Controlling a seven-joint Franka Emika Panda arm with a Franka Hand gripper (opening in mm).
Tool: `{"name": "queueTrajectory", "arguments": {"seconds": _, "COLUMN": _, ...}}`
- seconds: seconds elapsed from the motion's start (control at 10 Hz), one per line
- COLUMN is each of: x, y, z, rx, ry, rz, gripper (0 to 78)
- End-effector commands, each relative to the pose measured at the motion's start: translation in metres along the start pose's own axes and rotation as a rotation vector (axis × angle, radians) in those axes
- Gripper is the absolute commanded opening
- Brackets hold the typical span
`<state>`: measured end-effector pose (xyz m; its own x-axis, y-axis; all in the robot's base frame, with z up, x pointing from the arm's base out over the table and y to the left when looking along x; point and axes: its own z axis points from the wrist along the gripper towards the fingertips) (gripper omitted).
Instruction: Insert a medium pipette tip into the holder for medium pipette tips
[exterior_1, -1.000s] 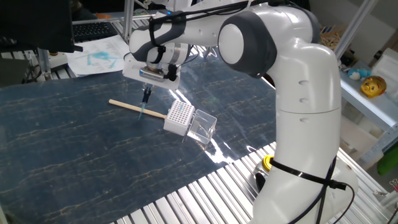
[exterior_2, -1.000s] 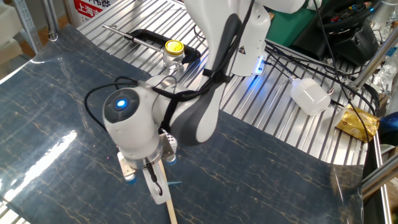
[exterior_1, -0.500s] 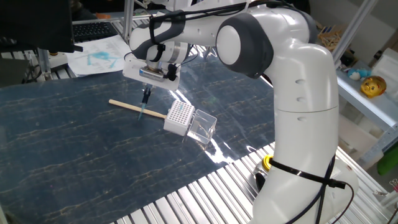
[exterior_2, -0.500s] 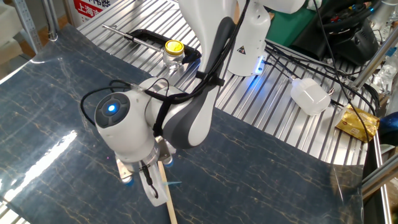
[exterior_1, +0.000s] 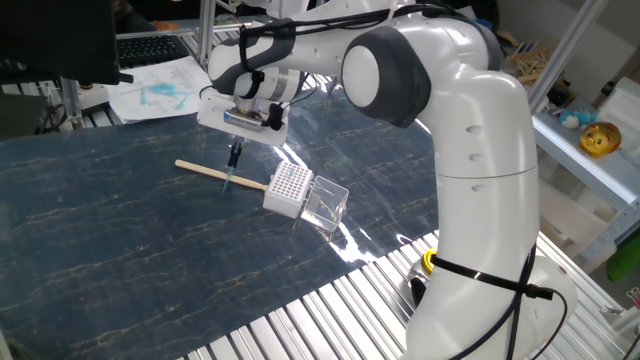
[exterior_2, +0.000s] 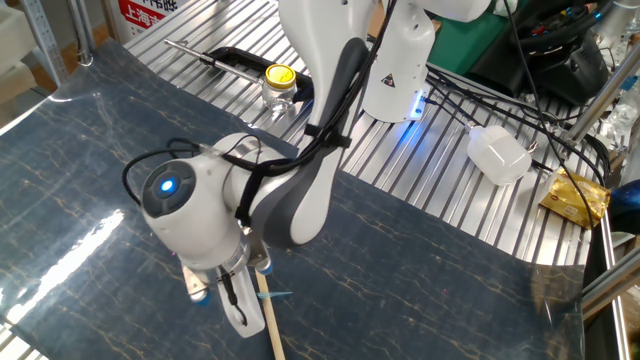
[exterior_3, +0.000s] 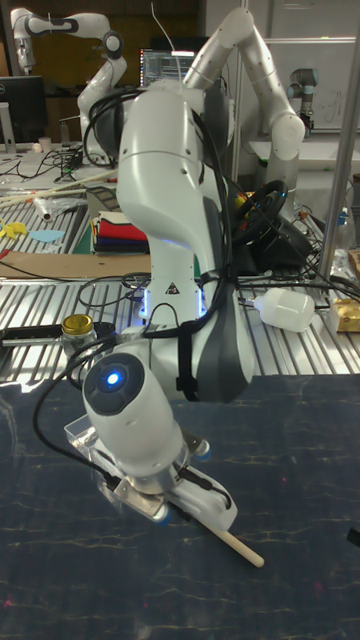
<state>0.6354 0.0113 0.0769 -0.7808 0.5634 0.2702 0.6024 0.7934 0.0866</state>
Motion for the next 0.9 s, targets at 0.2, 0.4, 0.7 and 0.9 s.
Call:
{"name": "queueTrajectory", "arguments": {"seconds": 0.2, "x": -0.003, "y": 0.0013, "z": -0.0031, "rx": -0.001, "ry": 0.027, "rz": 0.007, "gripper": 0.0}}
{"name": "queueTrajectory", "arguments": {"seconds": 0.4, "x": -0.0027, "y": 0.0017, "z": -0.0041, "rx": 0.003, "ry": 0.031, "rz": 0.011, "gripper": 0.0}}
{"name": "queueTrajectory", "arguments": {"seconds": 0.7, "x": -0.0022, "y": 0.0021, "z": -0.0057, "rx": 0.009, "ry": 0.046, "rz": 0.012, "gripper": 0.0}}
{"name": "queueTrajectory", "arguments": {"seconds": 0.9, "x": -0.0022, "y": 0.0021, "z": -0.0057, "rx": 0.008, "ry": 0.05, "rz": 0.012, "gripper": 0.0}}
